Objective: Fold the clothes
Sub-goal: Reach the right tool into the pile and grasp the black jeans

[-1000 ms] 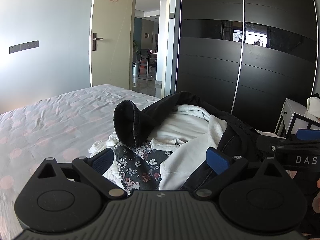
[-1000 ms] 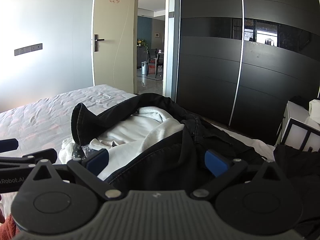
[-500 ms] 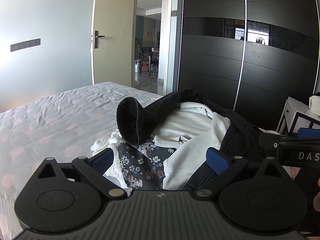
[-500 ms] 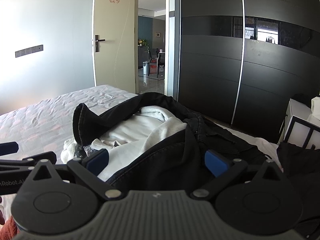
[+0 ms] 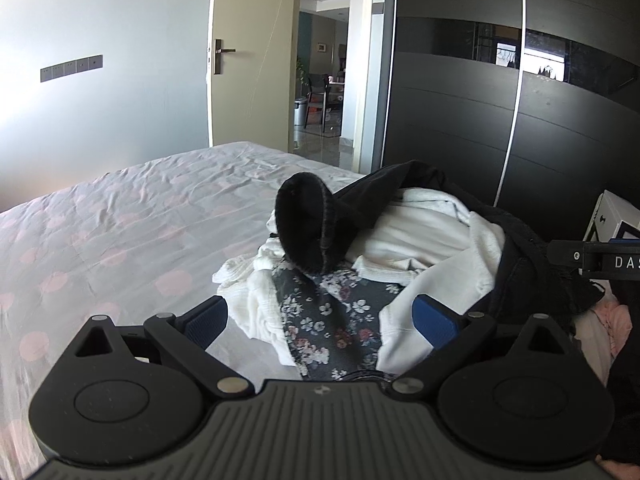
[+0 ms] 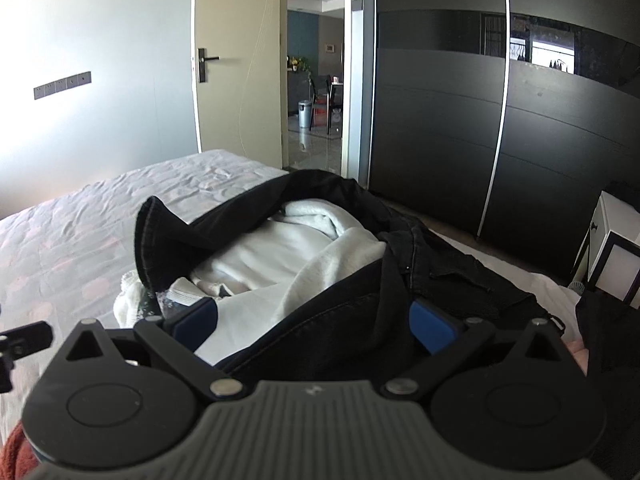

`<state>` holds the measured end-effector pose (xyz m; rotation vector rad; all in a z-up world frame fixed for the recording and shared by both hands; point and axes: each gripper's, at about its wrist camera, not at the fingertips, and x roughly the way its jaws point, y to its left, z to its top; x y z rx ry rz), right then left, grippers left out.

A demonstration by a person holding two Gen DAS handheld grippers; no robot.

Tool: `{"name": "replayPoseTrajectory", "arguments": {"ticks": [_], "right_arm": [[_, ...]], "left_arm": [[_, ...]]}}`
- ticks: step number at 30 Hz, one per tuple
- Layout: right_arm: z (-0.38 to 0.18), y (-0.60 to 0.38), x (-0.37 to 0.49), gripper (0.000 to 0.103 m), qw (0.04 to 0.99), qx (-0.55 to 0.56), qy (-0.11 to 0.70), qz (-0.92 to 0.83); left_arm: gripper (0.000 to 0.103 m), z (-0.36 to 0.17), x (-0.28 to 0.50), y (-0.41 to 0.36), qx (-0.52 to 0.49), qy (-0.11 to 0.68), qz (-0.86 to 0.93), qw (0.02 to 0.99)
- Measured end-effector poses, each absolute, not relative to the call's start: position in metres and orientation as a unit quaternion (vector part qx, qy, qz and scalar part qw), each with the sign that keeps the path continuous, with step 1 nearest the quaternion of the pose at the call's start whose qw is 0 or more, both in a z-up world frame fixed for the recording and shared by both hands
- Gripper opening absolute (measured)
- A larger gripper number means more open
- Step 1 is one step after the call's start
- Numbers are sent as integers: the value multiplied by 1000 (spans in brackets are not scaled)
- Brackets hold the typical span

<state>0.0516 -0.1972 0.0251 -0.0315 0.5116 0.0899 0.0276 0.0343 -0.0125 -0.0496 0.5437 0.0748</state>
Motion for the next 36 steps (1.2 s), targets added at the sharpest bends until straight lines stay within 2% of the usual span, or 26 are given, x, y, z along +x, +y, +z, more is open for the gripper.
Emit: {"name": "replayPoseTrajectory", "arguments": {"ticks": [11,25,29,36], "right_arm": [[3,-209,110,99,955,-48,292,0],[-25,-222,153,74,935,-56,350,-27],[-27,-226,156,73,934,-51,352,-26],[-29,-224,161,60,933,-57,354,-20]], "left_arm": [[103,-21,62,52,-23,299,46,953],[103,-29,98,51,-13,321,36,946],[103,-31,103,51,-12,325,36,945],[103,-32,105,52,-14,329,37,944]]}}
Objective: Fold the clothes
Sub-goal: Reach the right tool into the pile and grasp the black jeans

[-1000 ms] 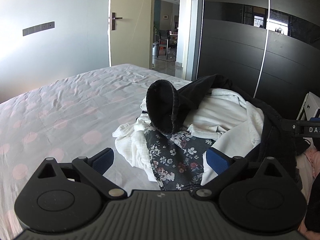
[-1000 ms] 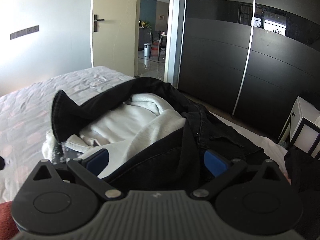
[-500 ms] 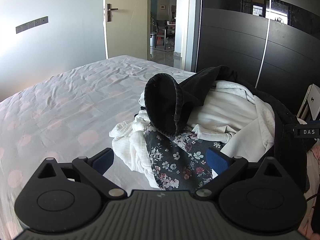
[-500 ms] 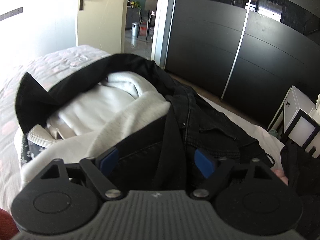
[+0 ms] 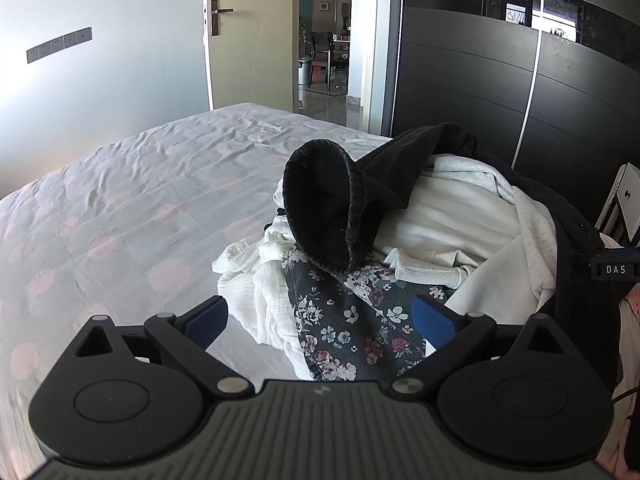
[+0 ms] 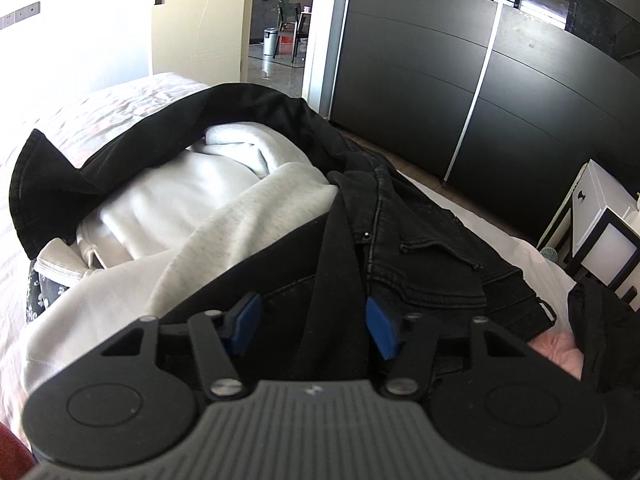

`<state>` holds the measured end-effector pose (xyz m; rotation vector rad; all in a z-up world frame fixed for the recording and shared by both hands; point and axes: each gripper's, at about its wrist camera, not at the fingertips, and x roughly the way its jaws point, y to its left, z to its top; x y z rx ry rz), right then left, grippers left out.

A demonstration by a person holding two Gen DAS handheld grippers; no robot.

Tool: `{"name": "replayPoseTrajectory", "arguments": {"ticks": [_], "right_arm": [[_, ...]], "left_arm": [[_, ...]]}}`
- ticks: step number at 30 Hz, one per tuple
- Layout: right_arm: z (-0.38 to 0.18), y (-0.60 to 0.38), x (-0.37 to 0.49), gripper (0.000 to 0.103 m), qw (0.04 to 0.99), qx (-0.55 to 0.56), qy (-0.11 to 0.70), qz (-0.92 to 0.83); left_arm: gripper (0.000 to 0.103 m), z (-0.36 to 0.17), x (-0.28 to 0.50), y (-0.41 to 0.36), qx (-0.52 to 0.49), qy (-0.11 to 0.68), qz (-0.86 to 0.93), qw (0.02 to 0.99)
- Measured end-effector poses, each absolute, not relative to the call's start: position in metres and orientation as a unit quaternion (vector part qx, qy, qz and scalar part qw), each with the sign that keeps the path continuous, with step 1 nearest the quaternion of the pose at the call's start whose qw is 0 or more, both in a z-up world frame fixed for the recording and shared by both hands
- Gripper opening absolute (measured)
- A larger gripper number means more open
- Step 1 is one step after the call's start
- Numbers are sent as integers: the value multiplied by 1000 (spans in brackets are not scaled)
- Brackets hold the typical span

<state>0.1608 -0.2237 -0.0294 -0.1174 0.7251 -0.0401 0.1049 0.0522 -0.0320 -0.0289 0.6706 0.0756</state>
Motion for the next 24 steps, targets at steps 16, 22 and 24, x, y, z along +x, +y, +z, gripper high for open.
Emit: {"name": "replayPoseTrajectory", "arguments": {"ticks": [16,22,24], "right_arm": [[-1,-238,154,7,951,-24,307,0],[35,-208,139,0,967,-73,237,61],[43,-191,146,0,961,-104,248,71]], "left_arm": [[103,-37,93,77,-22,336,67,939],[103,-43,79,99,-39,341,104,934],[103,-44,74,107,-47,342,115,932]]}}
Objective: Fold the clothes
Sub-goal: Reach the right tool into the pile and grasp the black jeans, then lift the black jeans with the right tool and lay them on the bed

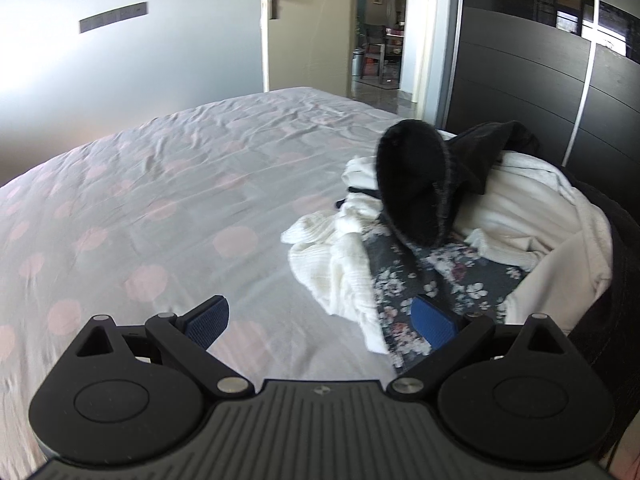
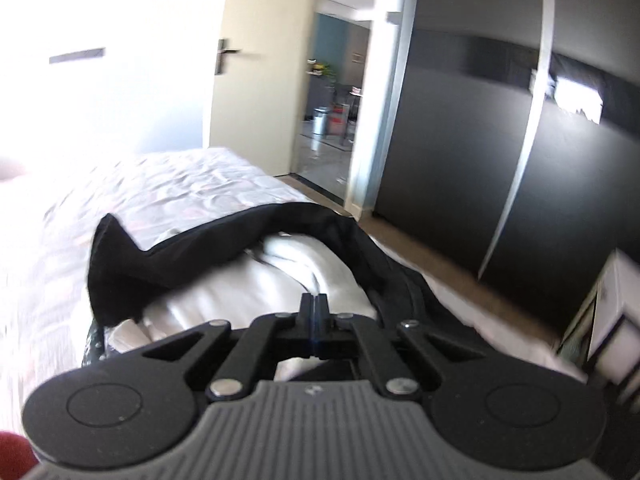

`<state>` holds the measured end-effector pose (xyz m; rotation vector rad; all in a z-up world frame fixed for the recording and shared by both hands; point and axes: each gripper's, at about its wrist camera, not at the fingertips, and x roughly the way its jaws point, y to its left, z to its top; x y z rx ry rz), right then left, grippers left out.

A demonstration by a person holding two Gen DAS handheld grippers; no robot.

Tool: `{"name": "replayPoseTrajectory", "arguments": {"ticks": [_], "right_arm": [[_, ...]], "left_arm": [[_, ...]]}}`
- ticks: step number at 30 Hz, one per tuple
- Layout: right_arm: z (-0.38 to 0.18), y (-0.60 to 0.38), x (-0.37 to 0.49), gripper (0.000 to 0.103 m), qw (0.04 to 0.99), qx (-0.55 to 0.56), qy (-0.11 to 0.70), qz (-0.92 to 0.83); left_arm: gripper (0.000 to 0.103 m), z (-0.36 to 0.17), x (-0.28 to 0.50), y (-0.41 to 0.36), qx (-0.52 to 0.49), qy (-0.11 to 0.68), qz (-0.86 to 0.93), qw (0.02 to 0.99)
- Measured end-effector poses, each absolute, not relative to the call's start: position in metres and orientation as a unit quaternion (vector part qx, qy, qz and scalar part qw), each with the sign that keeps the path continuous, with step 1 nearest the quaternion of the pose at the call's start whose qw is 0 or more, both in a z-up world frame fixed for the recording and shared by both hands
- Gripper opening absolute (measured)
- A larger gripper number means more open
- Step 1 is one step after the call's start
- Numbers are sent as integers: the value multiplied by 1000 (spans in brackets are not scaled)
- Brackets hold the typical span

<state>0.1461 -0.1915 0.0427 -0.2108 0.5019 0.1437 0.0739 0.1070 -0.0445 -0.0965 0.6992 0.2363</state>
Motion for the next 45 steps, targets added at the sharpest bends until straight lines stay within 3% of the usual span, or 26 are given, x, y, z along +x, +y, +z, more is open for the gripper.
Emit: {"name": "replayPoseTrajectory", "arguments": {"ticks": [3,5,6,13,21,23,25,30,38,45], "right_arm": [[37,-190,175,10,946,-94,304,65],[27,-197,195,38,940,-88,326,41],[20,-202,205,58,936,-92,340,27],[-21,-243,255,66,903,-65,420,-54],[-34,-250,286,65,889,-87,443,-83],[-34,-253,293,57,885,-83,451,-82],[-32,-254,296,39,884,-91,450,-86],[-17,-250,289,21,904,-111,400,-105],[56,-239,273,18,940,-140,296,-92],[142,-159,229,18,964,-171,201,39]], "left_arm": [[103,-44,63,121,-55,340,123,931],[103,-43,56,129,-58,338,131,930],[103,-42,53,134,-60,337,135,930],[103,-37,40,165,-76,327,152,930],[103,-44,38,190,-105,330,169,923],[103,-44,39,192,-108,330,169,922],[103,-44,39,193,-108,331,171,922],[103,-43,40,195,-107,331,176,921],[103,-38,33,205,-118,325,188,919],[103,-22,21,225,-134,303,211,920]]}}
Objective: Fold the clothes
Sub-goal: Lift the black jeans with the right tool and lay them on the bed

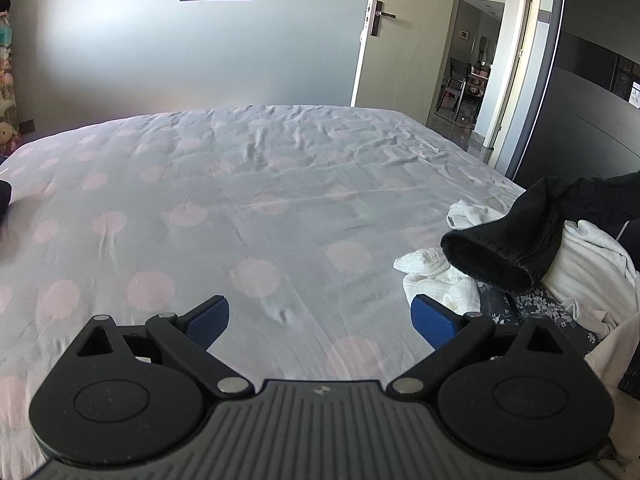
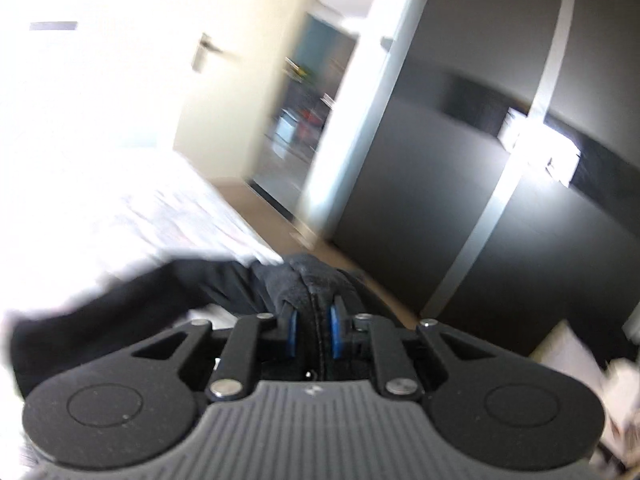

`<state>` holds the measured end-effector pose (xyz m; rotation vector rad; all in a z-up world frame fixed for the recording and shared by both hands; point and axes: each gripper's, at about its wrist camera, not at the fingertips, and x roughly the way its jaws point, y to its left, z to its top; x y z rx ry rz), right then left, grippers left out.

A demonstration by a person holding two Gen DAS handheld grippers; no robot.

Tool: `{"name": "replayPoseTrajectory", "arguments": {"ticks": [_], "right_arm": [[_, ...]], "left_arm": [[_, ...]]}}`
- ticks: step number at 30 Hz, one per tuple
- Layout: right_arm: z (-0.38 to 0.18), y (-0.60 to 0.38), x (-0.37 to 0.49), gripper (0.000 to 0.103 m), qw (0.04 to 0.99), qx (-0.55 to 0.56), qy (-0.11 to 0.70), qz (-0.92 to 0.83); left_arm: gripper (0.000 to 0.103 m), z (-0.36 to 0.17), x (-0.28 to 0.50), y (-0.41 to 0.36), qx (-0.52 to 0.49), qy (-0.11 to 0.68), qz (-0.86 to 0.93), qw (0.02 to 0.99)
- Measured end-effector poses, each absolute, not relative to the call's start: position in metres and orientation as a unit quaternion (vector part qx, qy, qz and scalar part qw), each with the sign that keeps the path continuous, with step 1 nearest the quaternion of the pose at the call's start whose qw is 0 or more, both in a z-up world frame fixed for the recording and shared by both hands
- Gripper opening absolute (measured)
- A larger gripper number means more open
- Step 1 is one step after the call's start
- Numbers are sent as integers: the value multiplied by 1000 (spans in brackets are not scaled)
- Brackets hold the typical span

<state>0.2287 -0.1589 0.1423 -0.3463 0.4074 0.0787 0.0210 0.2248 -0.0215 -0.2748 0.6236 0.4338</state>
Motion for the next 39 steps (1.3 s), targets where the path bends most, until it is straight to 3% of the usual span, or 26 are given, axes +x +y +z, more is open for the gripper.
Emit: {"name": "replayPoseTrajectory", "arguments": {"ticks": [9,17,24,28,39], "right_arm": [[184,30,149,18,926,-202,134,290],[111,191,68,21,828,-221,195,477],[20,254,34,35,744,-305,294,516],[16,248,36,69,745,-300,299,516],[45,220,43,72,767,-253,293,512]], "left_arm": [[103,1,-13,267,-152,271,257,915],[103,9,-51,311,-154,263,312,900],[103,1,-79,345,-167,277,346,880],[103,-4,-89,354,-187,281,351,874],[103,-1,-90,349,-181,282,345,877]]}}
